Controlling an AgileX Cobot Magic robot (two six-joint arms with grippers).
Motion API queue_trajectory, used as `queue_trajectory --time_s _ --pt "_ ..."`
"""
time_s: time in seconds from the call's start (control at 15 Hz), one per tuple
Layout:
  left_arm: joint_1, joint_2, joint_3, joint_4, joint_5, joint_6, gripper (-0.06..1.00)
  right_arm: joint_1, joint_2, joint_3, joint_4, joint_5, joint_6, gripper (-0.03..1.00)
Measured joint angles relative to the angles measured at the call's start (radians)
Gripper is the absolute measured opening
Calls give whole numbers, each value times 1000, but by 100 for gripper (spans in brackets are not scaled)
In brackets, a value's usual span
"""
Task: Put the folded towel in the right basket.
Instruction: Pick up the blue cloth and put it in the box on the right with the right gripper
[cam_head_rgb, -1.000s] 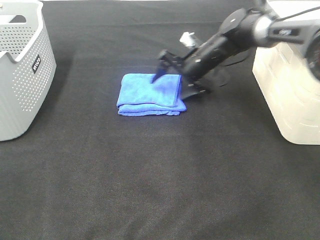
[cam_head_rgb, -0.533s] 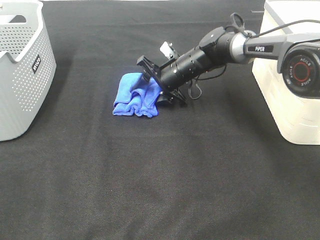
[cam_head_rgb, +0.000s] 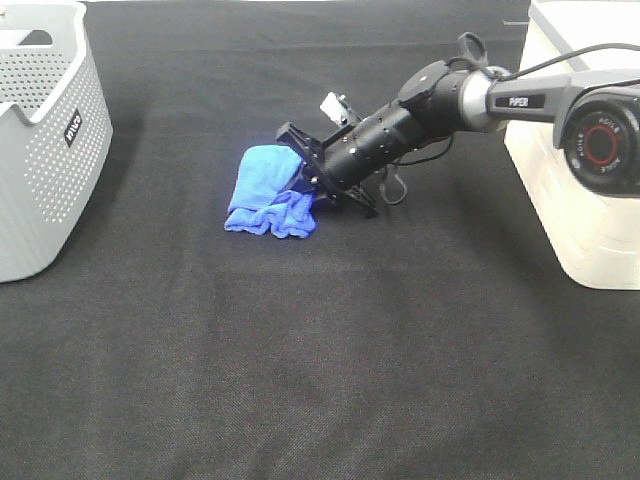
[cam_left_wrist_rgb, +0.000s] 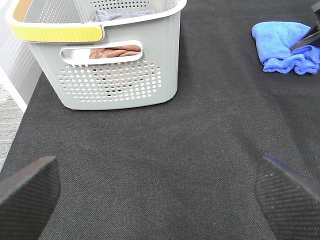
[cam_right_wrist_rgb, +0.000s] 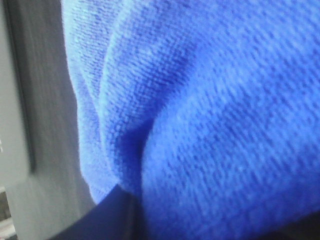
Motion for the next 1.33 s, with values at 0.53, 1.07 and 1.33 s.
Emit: queue_trajectory --time_s 0.53,1.07,1.33 --pt "0 0 0 0 0 0 99 -48 -150 -326 -313 354 46 22" --pt "0 0 0 0 0 0 99 -55 -595 -233 -935 365 101 22" --pt "0 0 0 0 0 0 99 -349 -744 -53 -981 372 154 22"
